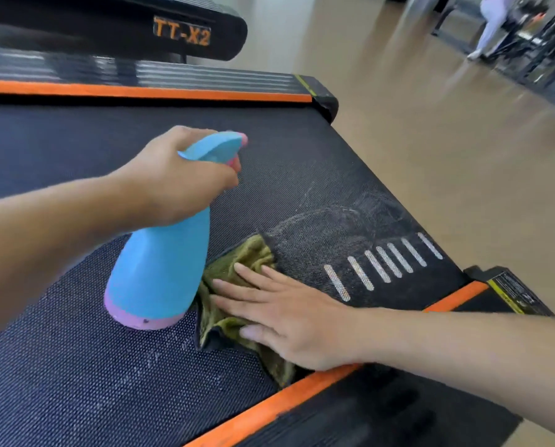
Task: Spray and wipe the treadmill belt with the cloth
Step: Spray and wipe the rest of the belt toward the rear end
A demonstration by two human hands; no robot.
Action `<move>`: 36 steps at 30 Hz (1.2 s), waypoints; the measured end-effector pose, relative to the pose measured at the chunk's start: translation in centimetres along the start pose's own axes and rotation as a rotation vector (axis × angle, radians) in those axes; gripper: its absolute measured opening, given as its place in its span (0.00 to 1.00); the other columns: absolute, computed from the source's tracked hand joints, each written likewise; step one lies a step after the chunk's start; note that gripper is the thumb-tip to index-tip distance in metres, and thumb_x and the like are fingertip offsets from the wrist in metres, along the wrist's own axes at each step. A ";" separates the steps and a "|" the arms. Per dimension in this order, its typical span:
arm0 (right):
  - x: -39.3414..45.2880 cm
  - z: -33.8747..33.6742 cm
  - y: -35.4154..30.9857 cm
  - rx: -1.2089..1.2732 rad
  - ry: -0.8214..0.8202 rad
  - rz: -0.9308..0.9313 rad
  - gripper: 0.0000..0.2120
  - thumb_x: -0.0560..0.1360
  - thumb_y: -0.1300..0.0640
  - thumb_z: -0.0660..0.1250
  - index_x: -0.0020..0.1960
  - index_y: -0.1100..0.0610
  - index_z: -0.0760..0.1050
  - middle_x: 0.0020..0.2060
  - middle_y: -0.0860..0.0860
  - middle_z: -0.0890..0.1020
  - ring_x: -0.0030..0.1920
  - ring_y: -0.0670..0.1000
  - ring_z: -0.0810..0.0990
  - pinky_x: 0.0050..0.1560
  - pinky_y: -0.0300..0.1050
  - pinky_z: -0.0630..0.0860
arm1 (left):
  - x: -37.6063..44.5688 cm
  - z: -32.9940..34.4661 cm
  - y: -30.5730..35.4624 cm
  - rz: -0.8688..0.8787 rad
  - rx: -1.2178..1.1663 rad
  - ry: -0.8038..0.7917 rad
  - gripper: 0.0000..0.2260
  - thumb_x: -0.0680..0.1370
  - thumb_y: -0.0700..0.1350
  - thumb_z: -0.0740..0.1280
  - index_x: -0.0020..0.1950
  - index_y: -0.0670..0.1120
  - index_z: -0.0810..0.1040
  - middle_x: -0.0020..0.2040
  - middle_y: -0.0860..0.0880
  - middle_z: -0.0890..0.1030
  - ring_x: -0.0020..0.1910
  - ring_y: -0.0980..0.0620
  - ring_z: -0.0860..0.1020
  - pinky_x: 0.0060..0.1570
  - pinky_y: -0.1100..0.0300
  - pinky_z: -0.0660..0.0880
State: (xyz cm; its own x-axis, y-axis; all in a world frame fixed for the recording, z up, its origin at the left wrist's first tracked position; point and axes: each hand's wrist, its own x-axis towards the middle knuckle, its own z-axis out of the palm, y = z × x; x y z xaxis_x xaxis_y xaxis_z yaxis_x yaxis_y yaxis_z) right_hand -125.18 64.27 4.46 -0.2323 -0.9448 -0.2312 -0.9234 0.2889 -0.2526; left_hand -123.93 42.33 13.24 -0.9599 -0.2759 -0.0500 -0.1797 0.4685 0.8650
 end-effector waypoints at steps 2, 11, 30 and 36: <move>1.5 -0.9 2.4 -0.033 -0.004 0.032 0.24 0.84 0.47 0.50 0.79 0.43 0.50 0.78 0.40 0.46 0.78 0.48 0.38 0.76 0.48 0.37 | -0.8 -3.0 -1.8 -0.071 -0.021 0.019 0.16 0.63 0.52 0.73 0.51 0.55 0.84 0.49 0.48 0.87 0.42 0.52 0.82 0.52 0.50 0.81; 9.9 0.0 -5.6 -0.117 0.018 -0.242 0.23 0.83 0.43 0.49 0.77 0.42 0.56 0.79 0.44 0.50 0.78 0.54 0.40 0.77 0.53 0.40 | -8.1 -12.6 -4.8 -0.159 0.371 -0.084 0.20 0.59 0.58 0.64 0.46 0.53 0.82 0.40 0.50 0.84 0.39 0.47 0.81 0.45 0.52 0.79; 19.5 -0.9 -8.9 -0.079 0.070 -0.361 0.22 0.83 0.48 0.53 0.77 0.45 0.59 0.77 0.47 0.58 0.78 0.53 0.49 0.77 0.52 0.44 | -7.4 -15.1 -8.6 -0.297 0.236 0.177 0.16 0.57 0.53 0.65 0.41 0.52 0.84 0.43 0.46 0.86 0.43 0.41 0.81 0.52 0.45 0.82; 21.7 -4.1 -1.9 -0.011 0.101 -0.090 0.23 0.82 0.44 0.53 0.77 0.43 0.57 0.78 0.44 0.56 0.78 0.51 0.51 0.77 0.55 0.49 | -6.7 -15.0 -8.9 -0.288 0.264 0.202 0.16 0.61 0.51 0.66 0.44 0.48 0.84 0.45 0.44 0.87 0.49 0.37 0.83 0.54 0.42 0.82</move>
State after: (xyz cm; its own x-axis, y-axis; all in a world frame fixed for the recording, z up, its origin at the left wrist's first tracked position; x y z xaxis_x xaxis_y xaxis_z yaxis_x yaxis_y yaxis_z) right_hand -129.71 42.62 3.75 -0.1771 -0.9778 -0.1120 -0.9452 0.2006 -0.2577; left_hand -112.63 27.46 13.39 -0.8060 -0.5727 -0.1492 -0.5079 0.5400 0.6712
